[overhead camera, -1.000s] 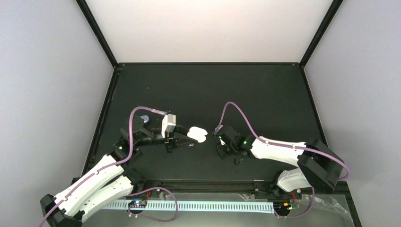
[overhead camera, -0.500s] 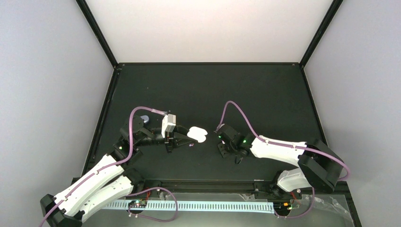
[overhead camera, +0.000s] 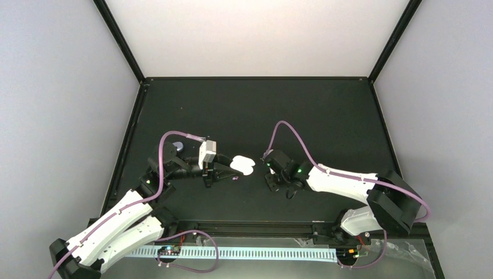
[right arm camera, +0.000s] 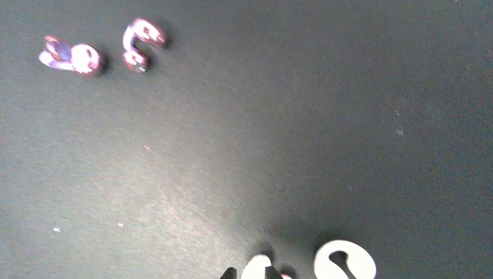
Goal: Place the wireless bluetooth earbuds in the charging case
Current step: Pick up the earbud from the center of the board.
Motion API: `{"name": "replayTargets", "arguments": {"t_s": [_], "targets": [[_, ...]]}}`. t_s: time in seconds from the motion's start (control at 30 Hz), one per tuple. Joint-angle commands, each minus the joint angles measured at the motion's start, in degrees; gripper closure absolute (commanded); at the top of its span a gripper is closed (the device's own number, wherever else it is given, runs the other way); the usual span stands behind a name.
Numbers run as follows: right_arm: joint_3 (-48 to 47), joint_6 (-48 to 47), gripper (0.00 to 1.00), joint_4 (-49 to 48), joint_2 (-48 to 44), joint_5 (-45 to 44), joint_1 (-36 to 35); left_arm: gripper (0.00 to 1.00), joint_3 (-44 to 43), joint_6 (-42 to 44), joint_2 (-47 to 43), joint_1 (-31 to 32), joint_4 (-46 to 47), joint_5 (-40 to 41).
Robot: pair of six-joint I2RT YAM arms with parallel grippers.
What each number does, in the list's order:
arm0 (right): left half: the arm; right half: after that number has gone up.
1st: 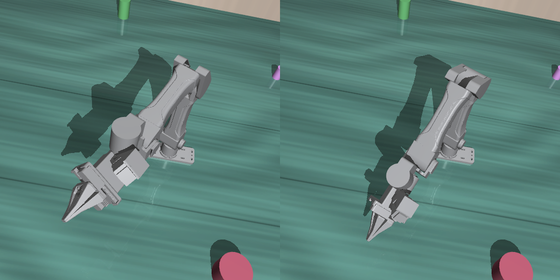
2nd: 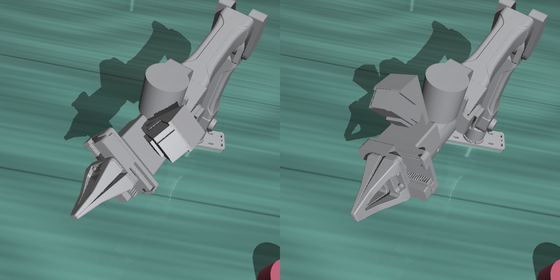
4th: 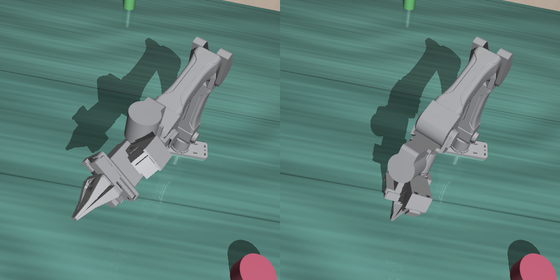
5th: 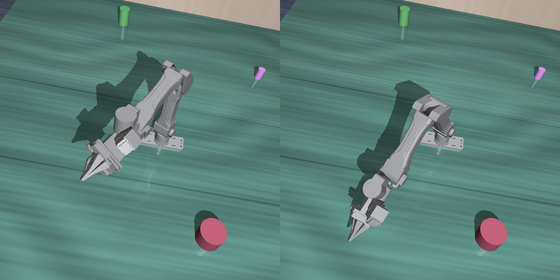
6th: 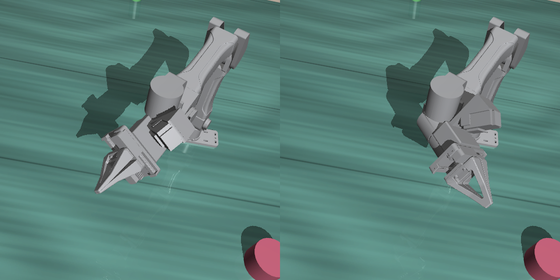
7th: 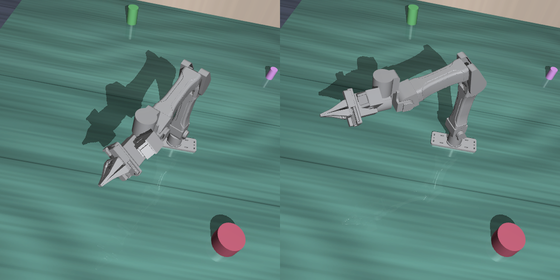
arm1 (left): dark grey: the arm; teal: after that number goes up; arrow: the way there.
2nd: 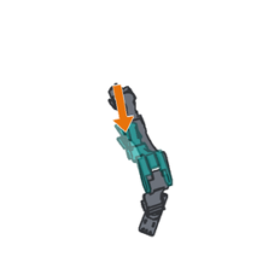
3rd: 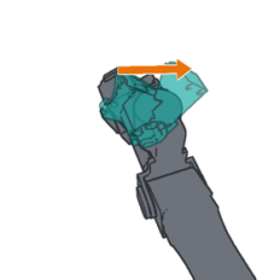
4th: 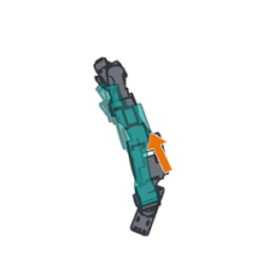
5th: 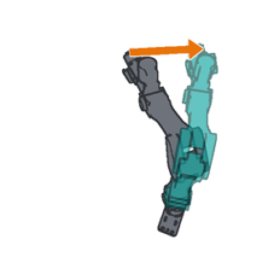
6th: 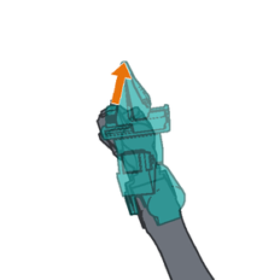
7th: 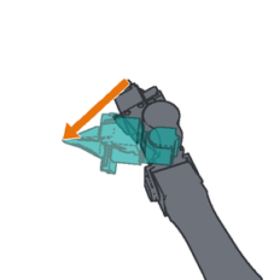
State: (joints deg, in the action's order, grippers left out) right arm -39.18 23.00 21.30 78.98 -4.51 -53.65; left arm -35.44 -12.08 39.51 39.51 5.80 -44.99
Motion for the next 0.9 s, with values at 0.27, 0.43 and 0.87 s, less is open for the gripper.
{"name": "replayTargets", "arguments": {"t_s": [0.27,0.43,0.87], "targets": [[-4.8,-2.2,0.78,4.4,-1.3,3.1,0.3,0.98,-1.3,1.0,-0.7,0.0,-0.3,0.5],[-0.5,0.0,0.67,7.2,-4.4,5.0,0.4,0.98,-1.2,1.0,-0.9,0.0,0.0,0.6],[7.3,11.6,0.84,2.0,-6.0,0.9,2.8,0.98,-1.4,0.8,-0.6,0.0,-0.2,0.3]]}}
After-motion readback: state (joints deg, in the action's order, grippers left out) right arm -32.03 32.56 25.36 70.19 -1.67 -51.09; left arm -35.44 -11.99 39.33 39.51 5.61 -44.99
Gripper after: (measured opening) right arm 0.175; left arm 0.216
